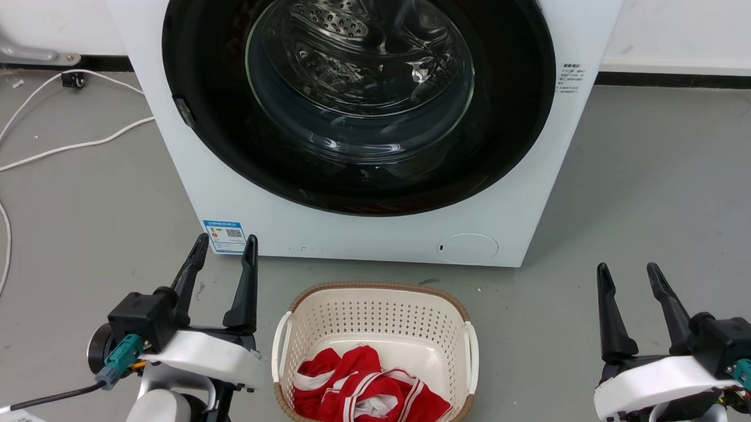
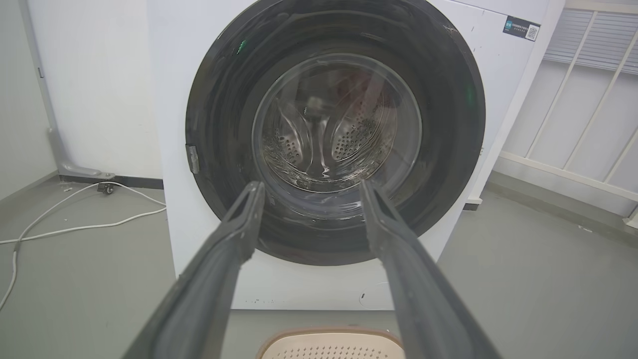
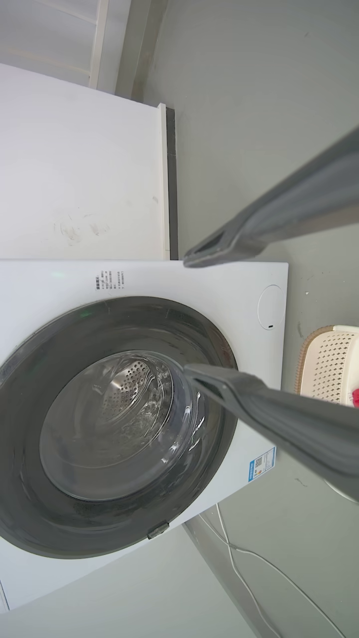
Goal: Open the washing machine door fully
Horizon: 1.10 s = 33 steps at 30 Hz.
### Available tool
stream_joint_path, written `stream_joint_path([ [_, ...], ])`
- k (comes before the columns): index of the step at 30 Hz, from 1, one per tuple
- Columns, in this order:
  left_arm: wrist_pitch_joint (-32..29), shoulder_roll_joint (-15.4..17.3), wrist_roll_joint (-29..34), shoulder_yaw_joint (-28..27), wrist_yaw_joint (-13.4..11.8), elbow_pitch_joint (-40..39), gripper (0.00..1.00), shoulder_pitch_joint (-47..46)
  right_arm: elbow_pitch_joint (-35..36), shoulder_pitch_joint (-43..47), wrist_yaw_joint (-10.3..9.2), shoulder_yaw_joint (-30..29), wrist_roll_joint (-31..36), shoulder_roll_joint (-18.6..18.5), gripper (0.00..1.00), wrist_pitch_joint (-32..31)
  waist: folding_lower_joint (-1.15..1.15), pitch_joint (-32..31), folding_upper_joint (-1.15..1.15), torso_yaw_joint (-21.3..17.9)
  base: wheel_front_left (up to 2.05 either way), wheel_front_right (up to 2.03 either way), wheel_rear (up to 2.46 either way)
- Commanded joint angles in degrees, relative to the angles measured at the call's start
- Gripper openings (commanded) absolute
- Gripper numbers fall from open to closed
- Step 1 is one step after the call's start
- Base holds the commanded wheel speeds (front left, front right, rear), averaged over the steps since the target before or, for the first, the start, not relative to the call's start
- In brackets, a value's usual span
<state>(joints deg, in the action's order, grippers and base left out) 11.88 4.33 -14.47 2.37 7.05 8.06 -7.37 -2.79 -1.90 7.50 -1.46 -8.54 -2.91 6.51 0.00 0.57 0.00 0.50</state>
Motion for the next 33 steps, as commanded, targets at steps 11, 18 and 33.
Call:
stream_joint_path([
  [11, 1.9, -0.3, 6.6, 0.1, -0.3, -0.4, 1.00, -1.2, 0.7, 0.7, -0.02, 0.6, 5.1, 0.0, 1.00, 0.8, 0.00, 0.3, 0.00, 0.1, 0.00, 0.00, 0.00],
  [18, 2.6, -0.4, 9.5, 0.2, -0.5, -0.5, 1.00, -1.2, 1.0, 0.9, -0.02, 0.4, 7.5, 0.1, 1.00, 1.0, 0.00, 0.3, 0.00, 0.4, 0.00, 0.00, 0.00],
  [33, 3.3, -0.7, 11.9, -0.4, -0.6, 0.1, 1.00, -0.2, 0.1, 1.7, -0.02, -0.2, 7.9, 0.1, 1.00, 1.7, 0.00, 0.1, 0.00, 0.8, 0.00, 0.00, 0.00],
])
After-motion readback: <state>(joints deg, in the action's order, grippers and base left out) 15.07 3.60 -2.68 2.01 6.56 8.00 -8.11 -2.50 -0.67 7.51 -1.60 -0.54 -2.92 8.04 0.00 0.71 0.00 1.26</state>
